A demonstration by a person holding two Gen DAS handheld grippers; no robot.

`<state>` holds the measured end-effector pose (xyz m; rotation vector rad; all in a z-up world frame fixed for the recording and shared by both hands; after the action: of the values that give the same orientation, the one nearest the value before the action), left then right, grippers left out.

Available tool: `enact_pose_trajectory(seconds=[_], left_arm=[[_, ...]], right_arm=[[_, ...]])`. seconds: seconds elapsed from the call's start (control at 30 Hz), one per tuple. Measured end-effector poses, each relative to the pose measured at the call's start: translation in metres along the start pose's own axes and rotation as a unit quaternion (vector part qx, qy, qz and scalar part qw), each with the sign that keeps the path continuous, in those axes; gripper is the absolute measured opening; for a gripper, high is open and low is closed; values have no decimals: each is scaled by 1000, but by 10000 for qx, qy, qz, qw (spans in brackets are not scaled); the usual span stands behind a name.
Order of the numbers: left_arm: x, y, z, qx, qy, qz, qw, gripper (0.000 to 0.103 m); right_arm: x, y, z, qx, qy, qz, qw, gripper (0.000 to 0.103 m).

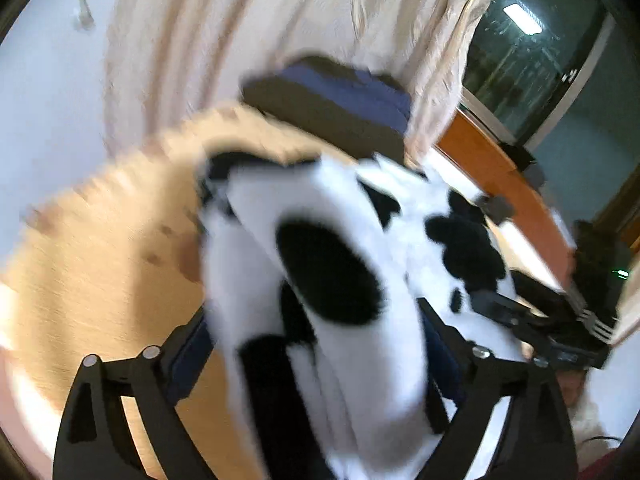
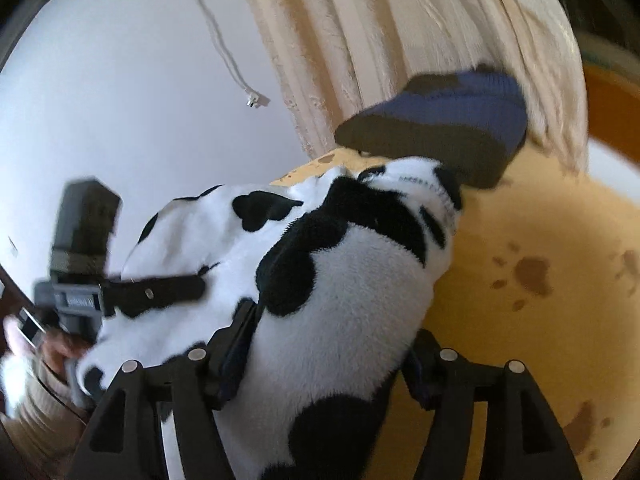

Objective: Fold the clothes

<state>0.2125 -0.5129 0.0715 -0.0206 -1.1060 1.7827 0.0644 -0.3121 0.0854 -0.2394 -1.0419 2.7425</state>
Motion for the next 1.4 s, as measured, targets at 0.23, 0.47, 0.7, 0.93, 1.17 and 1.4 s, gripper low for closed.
enact_pose_trajectory(seconds=[0.23, 0.47, 0.7, 0.93, 1.17, 1.4], left_arm=[[51, -76, -16, 797, 681, -201, 9943, 103], [106, -60, -73, 459, 1730, -32, 9838, 103], [84, -31, -90, 373, 1623, 409, 9852, 103], [90, -24, -108, 781, 2036, 899, 9718, 103], [103, -32, -113, 1011, 1764, 1517, 9673, 103], [117, -51, -124, 1215, 1277, 2256, 9581, 103]], right_arm=[[-44, -66, -4, 941, -1278, -1131, 9808, 77], [-83, -48, -37, 444, -1875, -206, 9810, 77], [-90, -26, -74, -28, -2058, -206, 9784, 78], [-90, -26, -80, 21, -1998, -290, 9794, 82], [-81, -30, -79, -50, -1667, -316, 9855, 102], [-61, -55, -81, 131, -928, -251, 9953, 102]])
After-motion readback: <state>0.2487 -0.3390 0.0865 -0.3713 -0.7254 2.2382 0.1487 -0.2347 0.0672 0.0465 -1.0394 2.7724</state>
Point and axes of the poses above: each gripper's, at about its wrist camera, not at the fingertips, and y roughly the way its jaws point, x to its right, z to its top, the point moved 1 cm from there along y, roughly the way its jaws point, and after that the axes turned 8 degrees about -y, right-handed, at the moved point
